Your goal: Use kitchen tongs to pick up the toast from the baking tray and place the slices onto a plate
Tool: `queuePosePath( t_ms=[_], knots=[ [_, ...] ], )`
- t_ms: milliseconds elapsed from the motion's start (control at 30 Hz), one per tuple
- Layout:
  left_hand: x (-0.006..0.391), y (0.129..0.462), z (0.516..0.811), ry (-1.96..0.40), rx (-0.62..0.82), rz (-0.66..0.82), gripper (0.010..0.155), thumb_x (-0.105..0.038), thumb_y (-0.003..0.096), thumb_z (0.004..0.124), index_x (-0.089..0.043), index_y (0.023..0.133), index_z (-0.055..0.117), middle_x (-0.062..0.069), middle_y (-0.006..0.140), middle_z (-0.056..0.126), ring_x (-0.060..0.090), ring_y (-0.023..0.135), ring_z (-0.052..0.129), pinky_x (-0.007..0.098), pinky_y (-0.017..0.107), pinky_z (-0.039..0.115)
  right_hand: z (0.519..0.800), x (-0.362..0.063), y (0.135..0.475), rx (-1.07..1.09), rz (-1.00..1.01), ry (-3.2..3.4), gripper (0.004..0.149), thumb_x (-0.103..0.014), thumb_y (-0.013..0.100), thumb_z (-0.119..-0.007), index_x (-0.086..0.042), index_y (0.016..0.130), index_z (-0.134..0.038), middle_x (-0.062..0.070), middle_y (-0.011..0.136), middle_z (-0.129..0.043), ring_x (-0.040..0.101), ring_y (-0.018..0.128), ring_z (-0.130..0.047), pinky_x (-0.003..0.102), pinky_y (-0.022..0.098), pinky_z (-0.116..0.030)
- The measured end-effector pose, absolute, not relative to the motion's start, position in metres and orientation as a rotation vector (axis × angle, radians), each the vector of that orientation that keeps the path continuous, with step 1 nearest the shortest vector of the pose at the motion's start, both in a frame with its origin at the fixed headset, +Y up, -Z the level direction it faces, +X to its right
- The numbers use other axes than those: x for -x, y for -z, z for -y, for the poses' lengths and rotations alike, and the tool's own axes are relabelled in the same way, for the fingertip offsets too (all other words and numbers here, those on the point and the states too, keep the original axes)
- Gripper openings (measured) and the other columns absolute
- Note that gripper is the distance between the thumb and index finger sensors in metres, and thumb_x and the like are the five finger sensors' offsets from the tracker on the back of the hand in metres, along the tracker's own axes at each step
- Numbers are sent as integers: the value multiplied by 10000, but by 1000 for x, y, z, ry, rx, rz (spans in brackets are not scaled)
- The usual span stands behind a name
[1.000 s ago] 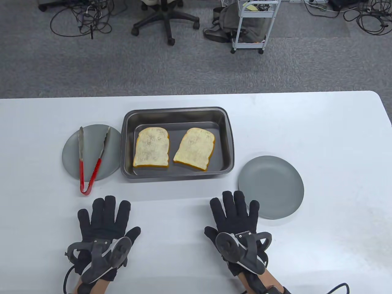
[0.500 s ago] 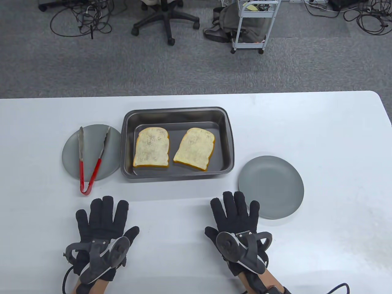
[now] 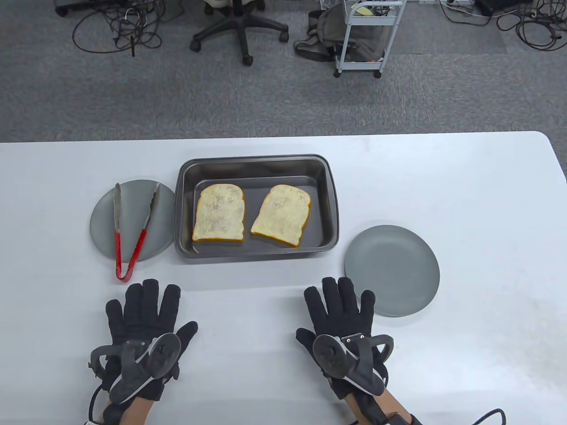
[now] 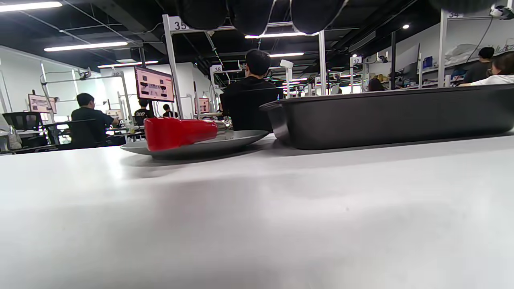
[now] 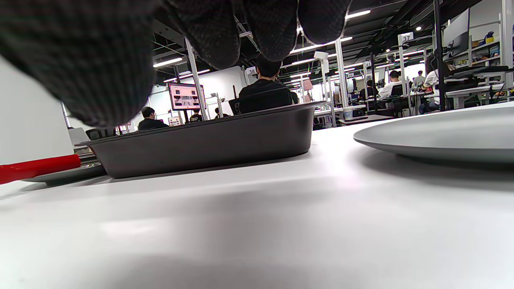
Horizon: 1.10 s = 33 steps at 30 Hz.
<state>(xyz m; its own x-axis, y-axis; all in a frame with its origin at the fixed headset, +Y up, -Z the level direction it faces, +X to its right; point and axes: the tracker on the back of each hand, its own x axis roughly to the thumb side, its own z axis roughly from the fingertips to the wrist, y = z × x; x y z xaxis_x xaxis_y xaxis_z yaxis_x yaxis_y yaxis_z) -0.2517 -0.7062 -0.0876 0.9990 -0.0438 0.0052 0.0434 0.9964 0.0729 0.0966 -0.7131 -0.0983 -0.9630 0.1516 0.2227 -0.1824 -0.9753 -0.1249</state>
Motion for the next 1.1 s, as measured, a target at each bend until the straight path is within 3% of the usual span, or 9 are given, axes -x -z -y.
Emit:
queuePosePath(
  t_ms=[467,667,800,933,1100],
  knots=[
    [290,155,681,-109,3,-181,861,-752,409,633,-354,1129,379,98,1248,315,454,1145,371,739,778,362,714,-98,99,-314,177,-2942,833,-612,332,-878,-278,1051,-620,132,1166,-534,449,1095,-509,774,726,-380],
    [306,193,697,-92,65,-346,957,-778,408,638,-358,1104,134,104,1235,146,445,1152,317,729,792,348,713,-99,100,-305,173,-2934,834,-613,332,-877,-277,1051,-619,139,1167,-526,451,1095,-501,775,725,-380],
    [313,213,711,-107,134,-438,1029,-786,399,680,-269,1113,149,158,1207,99,441,1128,337,679,809,427,713,-101,102,-291,165,-2927,832,-612,333,-877,-275,1050,-625,138,1167,-526,452,1096,-498,776,724,-379],
    [321,230,722,-116,188,-546,1059,-794,385,694,-149,1115,278,220,1170,251,422,1028,501,540,774,591,713,-102,103,-280,161,-2921,830,-611,333,-878,-273,1049,-627,140,1166,-528,453,1095,-499,776,724,-378],
    [333,247,731,-145,249,-653,1068,-792,377,753,-100,1100,381,222,1124,438,387,920,655,480,709,670,712,-103,104,-274,158,-2913,830,-610,333,-878,-272,1049,-629,141,1164,-533,452,1095,-501,776,725,-376]
  ],
)
